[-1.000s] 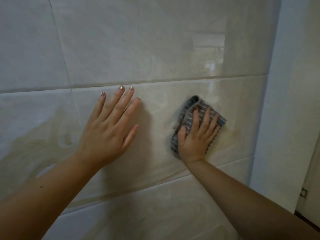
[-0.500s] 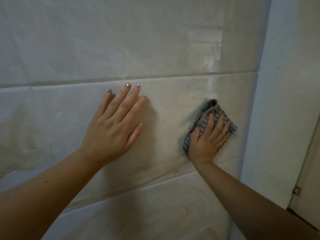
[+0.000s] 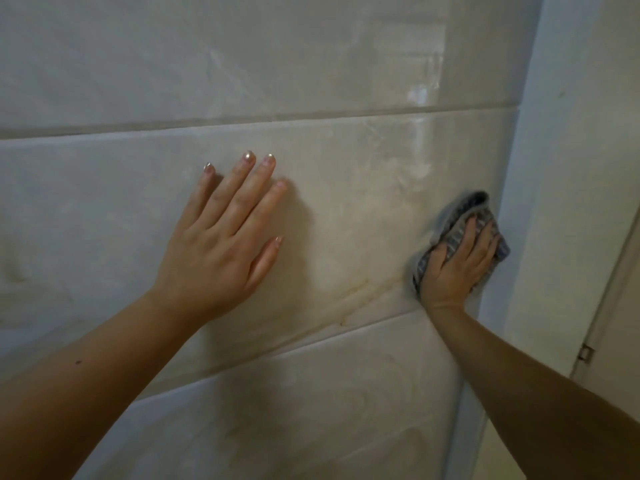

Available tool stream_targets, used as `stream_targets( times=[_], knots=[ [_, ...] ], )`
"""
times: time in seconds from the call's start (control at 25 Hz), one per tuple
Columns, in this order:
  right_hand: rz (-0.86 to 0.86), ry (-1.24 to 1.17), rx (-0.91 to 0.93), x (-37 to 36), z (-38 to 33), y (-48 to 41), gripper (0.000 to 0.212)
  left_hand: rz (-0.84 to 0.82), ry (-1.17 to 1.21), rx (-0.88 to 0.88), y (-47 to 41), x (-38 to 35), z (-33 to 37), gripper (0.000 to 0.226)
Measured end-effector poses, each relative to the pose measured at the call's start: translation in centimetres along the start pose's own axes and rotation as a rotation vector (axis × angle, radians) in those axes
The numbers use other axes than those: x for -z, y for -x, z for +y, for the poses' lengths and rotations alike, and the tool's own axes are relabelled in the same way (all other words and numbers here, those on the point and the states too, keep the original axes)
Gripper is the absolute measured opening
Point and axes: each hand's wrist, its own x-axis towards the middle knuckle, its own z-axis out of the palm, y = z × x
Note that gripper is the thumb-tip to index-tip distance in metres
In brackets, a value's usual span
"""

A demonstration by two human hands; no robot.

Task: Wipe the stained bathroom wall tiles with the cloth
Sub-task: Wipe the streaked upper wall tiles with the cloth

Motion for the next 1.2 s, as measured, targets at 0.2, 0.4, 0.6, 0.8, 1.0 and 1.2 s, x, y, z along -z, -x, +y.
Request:
stream_targets(
  times=[0.2, 0.4, 0.6, 0.8, 1.0, 1.2],
  knots=[
    [-0.028, -0.020, -0.193, 0.3, -4.7, 7.2, 0.063, -0.017, -0.039, -0.006, 2.0, 2.4, -2.3, 0.054],
    [-0.021, -0.100, -0.047, 2.0, -15.4, 14.3, 0.057, -0.032, -0.070, 0.001, 5.5, 5.9, -5.2, 0.053],
    [-0.151, -0.052, 0.352, 2.9, -18.5, 18.4, 0.057, -0.038, -0.043, 0.020, 8.2, 8.4, -7.7, 0.054],
    [0.047, -0.019, -0.240, 1.3, -12.7, 8.5, 0.060, -0.026, -0.079, 0.060, 11.4, 10.7, -10.6, 0.054],
    [-0.016, -0.049, -0.103, 2.3, -21.1, 16.9, 0.059, -0.055, -0.110, 0.102, 14.5, 12.2, -12.8, 0.054],
    [-0.127, -0.158, 0.207, 3.1, -28.7, 25.0, 0.053, -0.073, -0.145, 0.136, 16.5, 13.7, -14.9, 0.055]
  ],
)
